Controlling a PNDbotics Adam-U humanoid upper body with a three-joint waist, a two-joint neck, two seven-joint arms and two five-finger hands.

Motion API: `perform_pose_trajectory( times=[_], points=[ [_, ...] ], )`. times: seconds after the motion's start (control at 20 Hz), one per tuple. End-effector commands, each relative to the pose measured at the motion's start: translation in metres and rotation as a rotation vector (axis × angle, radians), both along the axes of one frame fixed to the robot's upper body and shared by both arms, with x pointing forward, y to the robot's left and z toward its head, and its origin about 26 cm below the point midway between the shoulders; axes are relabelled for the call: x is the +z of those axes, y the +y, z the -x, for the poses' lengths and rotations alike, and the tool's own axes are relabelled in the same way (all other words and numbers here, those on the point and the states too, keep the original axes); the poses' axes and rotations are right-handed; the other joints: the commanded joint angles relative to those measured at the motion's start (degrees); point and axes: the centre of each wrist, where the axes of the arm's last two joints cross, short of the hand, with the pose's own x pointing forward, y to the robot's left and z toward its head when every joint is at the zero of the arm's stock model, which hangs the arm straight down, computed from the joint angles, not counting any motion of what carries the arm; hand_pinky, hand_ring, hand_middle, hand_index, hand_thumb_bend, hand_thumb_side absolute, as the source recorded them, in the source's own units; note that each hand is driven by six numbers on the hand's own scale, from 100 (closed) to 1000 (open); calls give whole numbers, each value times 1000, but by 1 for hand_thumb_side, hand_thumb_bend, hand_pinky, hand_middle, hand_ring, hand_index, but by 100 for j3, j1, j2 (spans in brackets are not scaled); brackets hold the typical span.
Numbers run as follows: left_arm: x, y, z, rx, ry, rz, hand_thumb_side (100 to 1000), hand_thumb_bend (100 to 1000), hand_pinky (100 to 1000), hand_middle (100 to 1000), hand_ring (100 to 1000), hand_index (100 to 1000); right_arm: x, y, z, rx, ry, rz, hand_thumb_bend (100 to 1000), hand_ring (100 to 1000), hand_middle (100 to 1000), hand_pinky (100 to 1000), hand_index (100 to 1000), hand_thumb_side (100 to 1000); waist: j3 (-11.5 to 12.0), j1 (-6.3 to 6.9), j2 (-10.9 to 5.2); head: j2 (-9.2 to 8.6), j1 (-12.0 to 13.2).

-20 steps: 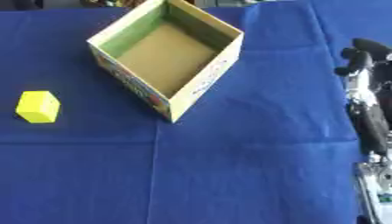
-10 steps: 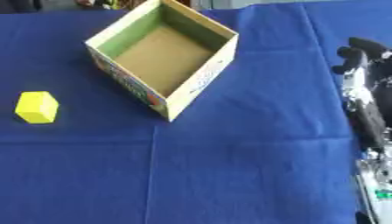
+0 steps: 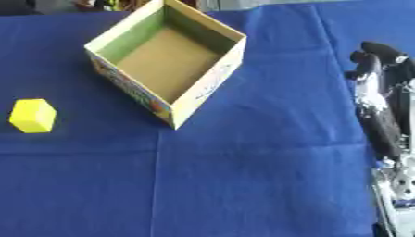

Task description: Pick up objects on the table and place them in the box.

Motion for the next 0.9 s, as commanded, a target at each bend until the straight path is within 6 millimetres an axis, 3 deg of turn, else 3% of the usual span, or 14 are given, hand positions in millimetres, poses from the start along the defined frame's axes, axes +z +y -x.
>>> perform_pose_trajectory(
  times=[0.05, 0.2, 0.3, 0.9],
  points=[
    [8, 7, -2, 42, 41, -93, 1000, 780, 688, 936, 879, 1000, 7, -2, 1, 7, -16, 35, 100, 789, 619, 661, 768, 594, -27, 48, -104, -96, 2],
    [9, 13, -10, 91, 101, -196, 1000, 949, 695, 953, 885, 1000, 6, -1, 2, 11, -11, 37, 100, 789, 618, 661, 767, 594, -53, 48, -98, -108, 26],
    [10, 18, -16, 130, 132, -246, 1000, 1000, 700, 952, 886, 1000, 5, -1, 2, 13, -8, 37, 100, 789, 618, 661, 767, 594, -56, 47, -95, -115, 28],
    [9, 28, -44, 169, 293, -417, 929, 1000, 685, 935, 858, 1000, 3, 1, 2, 16, 11, 42, 100, 789, 612, 660, 760, 590, -90, 63, -80, -113, 154]
  ],
)
